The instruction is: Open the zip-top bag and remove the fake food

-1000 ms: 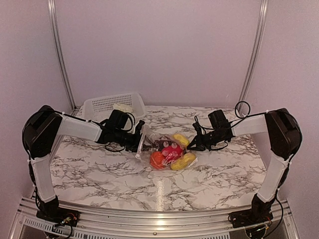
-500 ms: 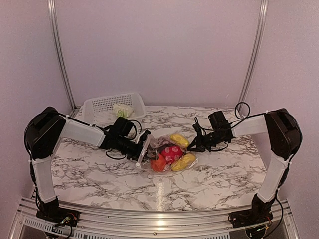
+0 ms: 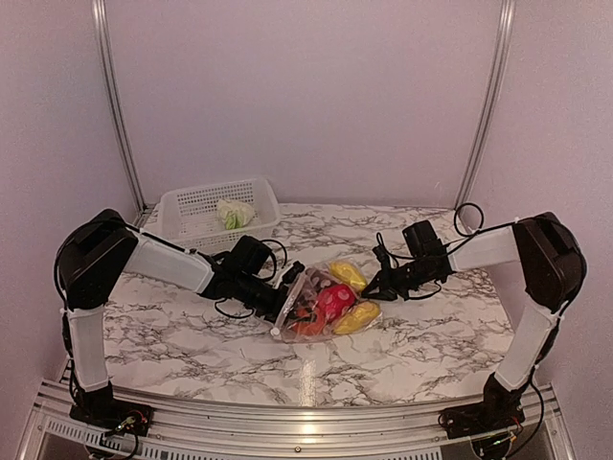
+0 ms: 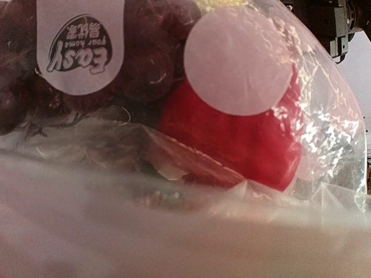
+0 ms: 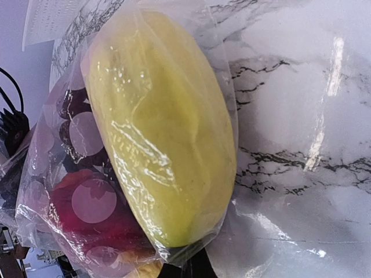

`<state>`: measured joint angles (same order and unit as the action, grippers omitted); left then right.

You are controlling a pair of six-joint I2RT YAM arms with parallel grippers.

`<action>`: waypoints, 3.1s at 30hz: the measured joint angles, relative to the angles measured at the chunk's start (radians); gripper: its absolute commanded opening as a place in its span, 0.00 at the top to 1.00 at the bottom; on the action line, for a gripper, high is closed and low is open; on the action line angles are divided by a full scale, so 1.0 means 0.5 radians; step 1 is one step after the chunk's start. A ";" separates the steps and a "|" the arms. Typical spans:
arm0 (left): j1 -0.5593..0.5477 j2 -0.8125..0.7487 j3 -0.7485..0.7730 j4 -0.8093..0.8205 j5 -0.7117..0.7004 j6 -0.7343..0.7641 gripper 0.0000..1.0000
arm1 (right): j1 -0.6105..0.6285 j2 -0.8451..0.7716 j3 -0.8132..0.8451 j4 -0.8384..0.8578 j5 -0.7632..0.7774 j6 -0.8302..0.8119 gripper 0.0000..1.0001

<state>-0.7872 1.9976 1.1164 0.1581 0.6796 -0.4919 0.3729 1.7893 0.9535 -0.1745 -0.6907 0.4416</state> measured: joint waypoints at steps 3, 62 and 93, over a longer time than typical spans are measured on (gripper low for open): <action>-0.013 0.002 -0.015 0.053 0.000 -0.037 0.40 | 0.008 -0.004 -0.027 0.018 0.003 0.015 1.00; 1.185 -0.681 0.510 -0.558 -0.867 0.026 0.47 | -0.089 -0.013 0.052 0.023 0.144 0.059 1.00; 1.170 -0.023 1.211 -1.196 -1.258 0.410 0.04 | -0.091 0.005 0.101 0.003 0.098 0.009 1.00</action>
<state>-0.2020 1.9862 1.7218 -0.4400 0.0505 -0.2871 0.3275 1.7916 1.0039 -0.1730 -0.6418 0.4461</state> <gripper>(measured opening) 0.989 0.005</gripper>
